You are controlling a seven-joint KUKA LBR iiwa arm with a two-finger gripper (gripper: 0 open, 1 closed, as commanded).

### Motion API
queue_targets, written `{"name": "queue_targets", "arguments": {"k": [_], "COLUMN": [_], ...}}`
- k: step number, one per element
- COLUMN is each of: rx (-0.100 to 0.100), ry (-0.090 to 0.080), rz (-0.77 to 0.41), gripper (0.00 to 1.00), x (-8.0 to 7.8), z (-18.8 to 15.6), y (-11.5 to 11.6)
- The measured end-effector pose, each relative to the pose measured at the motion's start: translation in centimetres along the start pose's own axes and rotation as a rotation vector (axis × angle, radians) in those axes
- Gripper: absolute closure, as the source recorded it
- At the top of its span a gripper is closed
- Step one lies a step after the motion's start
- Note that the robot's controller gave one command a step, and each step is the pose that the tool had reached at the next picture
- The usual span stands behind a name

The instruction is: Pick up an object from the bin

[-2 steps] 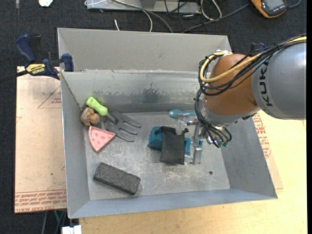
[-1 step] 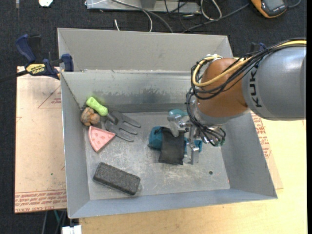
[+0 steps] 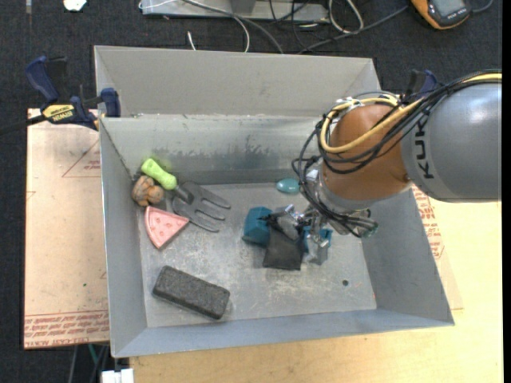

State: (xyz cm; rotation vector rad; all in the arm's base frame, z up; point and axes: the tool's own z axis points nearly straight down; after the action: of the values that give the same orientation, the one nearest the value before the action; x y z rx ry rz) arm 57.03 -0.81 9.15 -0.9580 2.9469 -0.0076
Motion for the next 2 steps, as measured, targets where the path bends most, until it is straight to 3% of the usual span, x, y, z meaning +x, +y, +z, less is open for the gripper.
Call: {"name": "queue_targets", "arguments": {"k": [1,2], "rx": [0.000,-0.009], "ry": [0.000,0.016], "rz": [0.000,-0.018], "gripper": [1.00,1.00], "x": [0.0,0.1], "z": [0.0,-5.3], "y": [0.0,-0.2]}}
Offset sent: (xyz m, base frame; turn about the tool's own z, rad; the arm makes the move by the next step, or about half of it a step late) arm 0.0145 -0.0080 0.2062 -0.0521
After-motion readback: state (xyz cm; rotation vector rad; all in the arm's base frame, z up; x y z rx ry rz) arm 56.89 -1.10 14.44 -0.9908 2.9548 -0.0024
